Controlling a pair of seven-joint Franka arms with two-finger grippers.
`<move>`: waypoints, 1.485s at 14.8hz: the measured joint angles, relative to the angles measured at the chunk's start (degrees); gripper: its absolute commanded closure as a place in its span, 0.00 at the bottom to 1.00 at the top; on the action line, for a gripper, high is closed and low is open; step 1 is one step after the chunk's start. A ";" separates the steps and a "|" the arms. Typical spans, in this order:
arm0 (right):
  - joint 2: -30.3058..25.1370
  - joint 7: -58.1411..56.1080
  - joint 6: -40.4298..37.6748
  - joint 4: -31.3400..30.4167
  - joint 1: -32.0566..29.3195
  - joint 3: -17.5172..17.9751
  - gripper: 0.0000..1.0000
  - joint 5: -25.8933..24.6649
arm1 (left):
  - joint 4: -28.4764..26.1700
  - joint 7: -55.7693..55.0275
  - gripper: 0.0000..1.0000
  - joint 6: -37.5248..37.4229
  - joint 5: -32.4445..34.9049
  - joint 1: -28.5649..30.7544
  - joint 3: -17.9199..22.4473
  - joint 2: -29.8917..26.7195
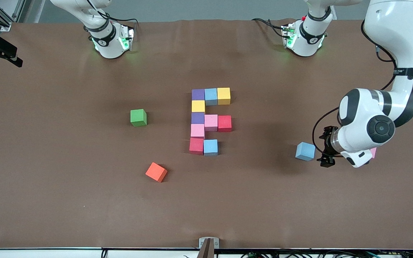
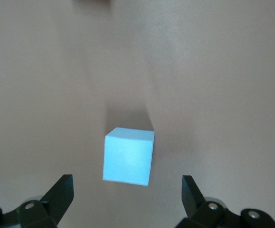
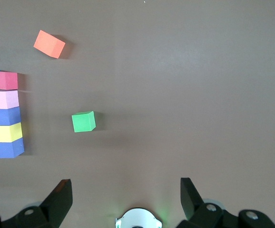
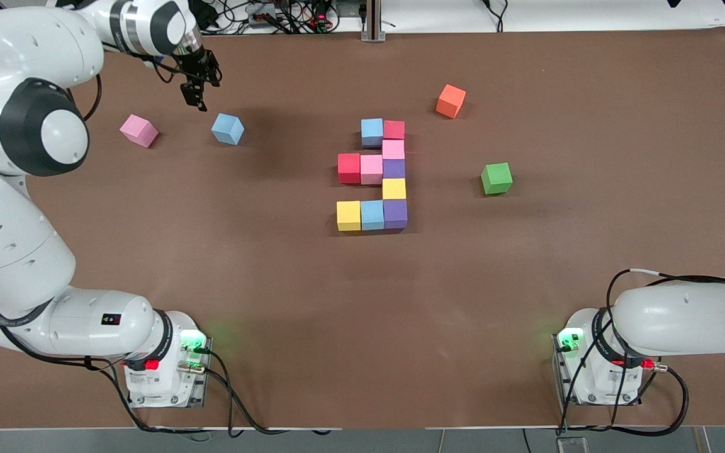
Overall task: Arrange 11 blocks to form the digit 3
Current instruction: 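Grasp the second blue cube with the left gripper, then carry the blue cube to the shape with the left gripper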
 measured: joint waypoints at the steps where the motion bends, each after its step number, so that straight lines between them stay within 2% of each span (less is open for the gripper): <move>1: 0.00 0.00 0.00 0.00 0.00 0.00 0.00 0.00 | -1.47 0.00 0.00 2.78 0.00 0.01 0.00 0.45; 8: 0.00 0.00 -0.01 -0.18 0.00 -0.01 0.00 -0.02 | -8.67 0.00 0.00 13.18 0.00 0.01 -0.27 1.83; 13: 0.00 -0.01 -0.01 -0.37 0.00 -0.02 0.00 -0.39 | -9.38 0.00 0.01 14.74 0.00 -0.01 -0.46 3.27; 14: 0.00 -0.01 -0.01 -0.38 0.00 -0.02 0.00 -0.42 | -9.39 0.00 0.06 15.00 0.00 -0.07 -0.51 3.50; 15: 0.00 -0.01 -0.03 -0.39 0.00 -0.03 0.00 -0.44 | -9.39 0.00 0.14 15.35 0.00 -0.16 -0.56 3.82; 19: 0.00 0.00 -0.09 -0.45 0.00 -0.09 0.00 -0.46 | -9.37 1.46 0.57 16.40 0.00 -0.21 -0.57 4.70; 20: 0.00 0.00 -0.10 -0.46 0.00 -0.09 0.00 -0.46 | -9.28 1.56 0.65 16.41 0.00 -0.22 -0.57 4.67; 22: 0.00 0.00 -0.11 -0.48 0.00 -0.09 0.00 -0.46 | -8.83 1.39 0.71 16.43 0.00 -0.33 -0.63 4.69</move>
